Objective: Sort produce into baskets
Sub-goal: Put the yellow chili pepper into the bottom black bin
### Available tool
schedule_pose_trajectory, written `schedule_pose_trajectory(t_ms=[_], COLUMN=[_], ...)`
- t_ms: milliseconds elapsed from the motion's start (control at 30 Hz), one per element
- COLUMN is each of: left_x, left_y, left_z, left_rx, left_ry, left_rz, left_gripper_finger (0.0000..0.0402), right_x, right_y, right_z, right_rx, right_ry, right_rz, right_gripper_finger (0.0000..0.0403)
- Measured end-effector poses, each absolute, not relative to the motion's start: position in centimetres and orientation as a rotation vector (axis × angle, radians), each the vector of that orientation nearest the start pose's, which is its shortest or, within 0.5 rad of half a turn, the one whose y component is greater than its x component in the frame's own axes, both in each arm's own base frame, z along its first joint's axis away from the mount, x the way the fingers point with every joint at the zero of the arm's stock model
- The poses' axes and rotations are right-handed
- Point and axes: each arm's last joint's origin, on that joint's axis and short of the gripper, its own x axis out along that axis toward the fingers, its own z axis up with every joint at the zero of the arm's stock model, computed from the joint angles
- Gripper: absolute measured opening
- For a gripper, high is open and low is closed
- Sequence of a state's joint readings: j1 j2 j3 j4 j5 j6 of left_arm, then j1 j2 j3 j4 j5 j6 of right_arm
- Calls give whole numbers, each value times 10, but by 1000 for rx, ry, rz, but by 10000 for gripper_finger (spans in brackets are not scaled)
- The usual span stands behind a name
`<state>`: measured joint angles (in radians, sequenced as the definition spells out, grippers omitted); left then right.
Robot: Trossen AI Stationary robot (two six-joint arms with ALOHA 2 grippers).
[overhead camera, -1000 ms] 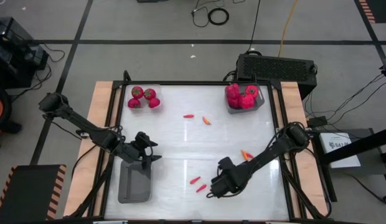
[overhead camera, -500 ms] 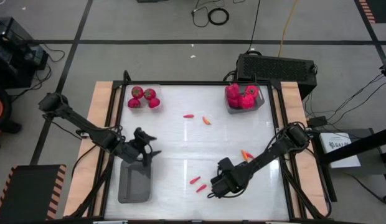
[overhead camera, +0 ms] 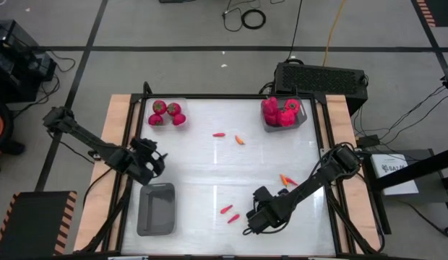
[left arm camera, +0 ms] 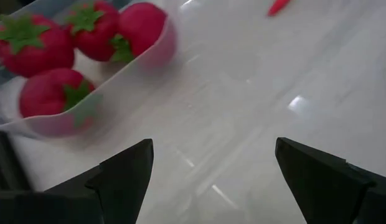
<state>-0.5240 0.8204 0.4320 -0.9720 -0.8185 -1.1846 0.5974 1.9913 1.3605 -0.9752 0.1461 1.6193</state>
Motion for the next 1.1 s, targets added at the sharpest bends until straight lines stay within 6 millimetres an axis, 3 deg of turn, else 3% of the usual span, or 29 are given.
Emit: schedule_pose_trajectory(t_ms=[233, 500, 767, 933, 1100], left_x=[103, 108, 113, 113, 113], left_y=[-35, -36, -38, -38, -38], left_z=[172, 170, 171, 171, 171], left_rx=[-172, -44, -67, -65, -65], left_ry=[758, 703, 635, 633, 632], left_rz=[785, 818, 822, 824, 824], left_gripper_finger=[343, 343, 343, 343, 343], right_x=[332, 405, 467, 507, 543], right_y=[191, 189, 172, 171, 181], right_z=[175, 215, 188, 165, 160], right_rx=[599, 504, 386, 327, 225], right_ry=[1106, 554, 157, 122, 160], right_rz=[-693, -307, -81, 2, 61], right_gripper_finger=[18, 19, 19, 19, 23])
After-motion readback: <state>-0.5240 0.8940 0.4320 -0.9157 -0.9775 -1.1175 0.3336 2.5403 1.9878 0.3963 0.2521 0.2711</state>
